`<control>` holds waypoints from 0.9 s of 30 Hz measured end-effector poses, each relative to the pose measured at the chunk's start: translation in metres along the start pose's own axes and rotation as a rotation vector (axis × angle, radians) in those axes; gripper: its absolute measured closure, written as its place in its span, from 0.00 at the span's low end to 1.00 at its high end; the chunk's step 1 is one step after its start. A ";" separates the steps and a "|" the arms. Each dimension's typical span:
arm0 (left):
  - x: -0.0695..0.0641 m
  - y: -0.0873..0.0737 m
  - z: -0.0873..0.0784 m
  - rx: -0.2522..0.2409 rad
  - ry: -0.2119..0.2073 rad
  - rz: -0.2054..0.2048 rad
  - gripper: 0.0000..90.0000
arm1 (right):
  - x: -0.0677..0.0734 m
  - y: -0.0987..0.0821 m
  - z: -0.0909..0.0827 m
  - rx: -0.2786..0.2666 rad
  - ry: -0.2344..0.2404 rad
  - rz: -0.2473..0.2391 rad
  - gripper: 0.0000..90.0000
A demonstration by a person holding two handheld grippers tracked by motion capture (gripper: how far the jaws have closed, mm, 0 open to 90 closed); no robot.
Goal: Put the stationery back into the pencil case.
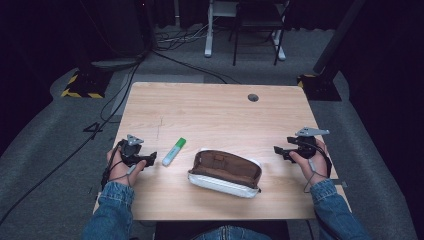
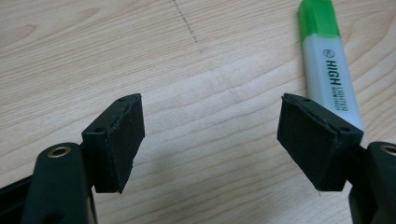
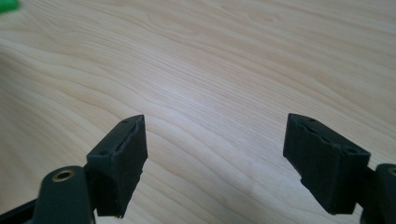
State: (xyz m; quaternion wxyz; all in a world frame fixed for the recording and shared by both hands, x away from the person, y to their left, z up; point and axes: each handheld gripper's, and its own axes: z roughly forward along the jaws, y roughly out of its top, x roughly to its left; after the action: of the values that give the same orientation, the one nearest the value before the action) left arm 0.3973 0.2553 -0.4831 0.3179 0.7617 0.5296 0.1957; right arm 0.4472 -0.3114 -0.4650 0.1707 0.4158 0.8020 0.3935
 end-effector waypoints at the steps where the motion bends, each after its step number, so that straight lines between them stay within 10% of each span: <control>1: 0.000 0.000 0.000 0.001 -0.013 -0.002 0.26 | -0.003 -0.003 0.003 0.006 -0.019 0.002 0.25; 27: -0.033 0.033 -0.001 -0.019 -0.138 0.086 0.35 | -0.014 -0.036 0.016 0.037 -0.119 0.029 0.28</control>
State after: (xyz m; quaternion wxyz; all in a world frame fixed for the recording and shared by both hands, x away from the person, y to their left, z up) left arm 0.4070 0.2175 -0.4580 0.3522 0.7923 0.4714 0.1612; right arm 0.4458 -0.3271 -0.5031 0.2047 0.4531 0.7915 0.3554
